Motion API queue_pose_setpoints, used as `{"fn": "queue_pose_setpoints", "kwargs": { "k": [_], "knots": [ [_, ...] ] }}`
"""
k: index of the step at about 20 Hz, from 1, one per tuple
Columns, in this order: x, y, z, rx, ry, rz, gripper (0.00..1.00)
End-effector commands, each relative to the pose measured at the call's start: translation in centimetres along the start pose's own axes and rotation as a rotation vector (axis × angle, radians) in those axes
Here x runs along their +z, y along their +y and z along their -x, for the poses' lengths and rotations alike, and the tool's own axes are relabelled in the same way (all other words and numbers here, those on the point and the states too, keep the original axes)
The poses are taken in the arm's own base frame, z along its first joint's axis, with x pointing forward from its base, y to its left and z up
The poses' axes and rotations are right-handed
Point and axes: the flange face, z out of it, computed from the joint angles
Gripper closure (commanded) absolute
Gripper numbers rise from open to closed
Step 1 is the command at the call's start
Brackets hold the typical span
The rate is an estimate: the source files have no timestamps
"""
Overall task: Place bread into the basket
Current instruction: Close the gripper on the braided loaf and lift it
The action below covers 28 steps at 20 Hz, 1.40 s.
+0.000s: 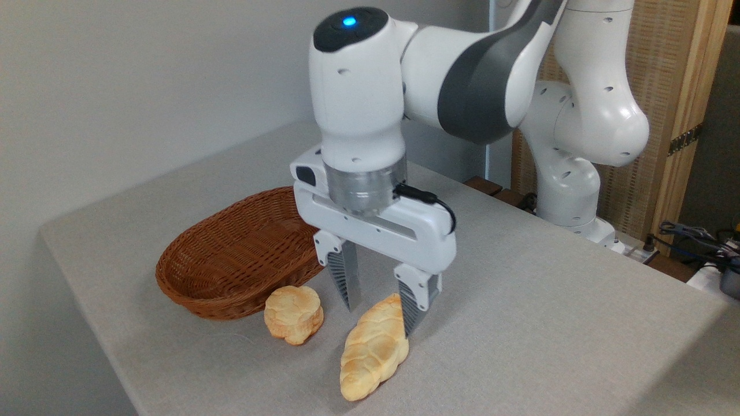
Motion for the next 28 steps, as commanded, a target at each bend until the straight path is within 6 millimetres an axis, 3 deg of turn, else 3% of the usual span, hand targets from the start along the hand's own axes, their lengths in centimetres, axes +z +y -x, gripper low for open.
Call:
{"fn": "queue_pose_setpoints", "kwargs": {
  "k": [1,9,10,12,13,23,26,28],
  "knots": [
    [1.8,0.4,-0.1,-0.091,-0.021,-0.001,0.00],
    [4.5,1.3,-0.4,-0.119,0.012,-0.027,0.03],
    [4.5,1.3,-0.4,-0.119,0.012,-0.027,0.14],
    [4.5,1.3,-0.4,-0.111,0.011,-0.028,0.46],
    [4.5,1.3,-0.4,-0.109,0.011,-0.028,0.54],
    [4.5,1.5,-0.5,-0.103,0.006,-0.024,0.62],
    [4.1,1.9,-0.8,-0.085,0.013,-0.029,0.70],
    [2.7,2.1,-1.3,-0.047,0.037,-0.044,0.76]
  ]
}}
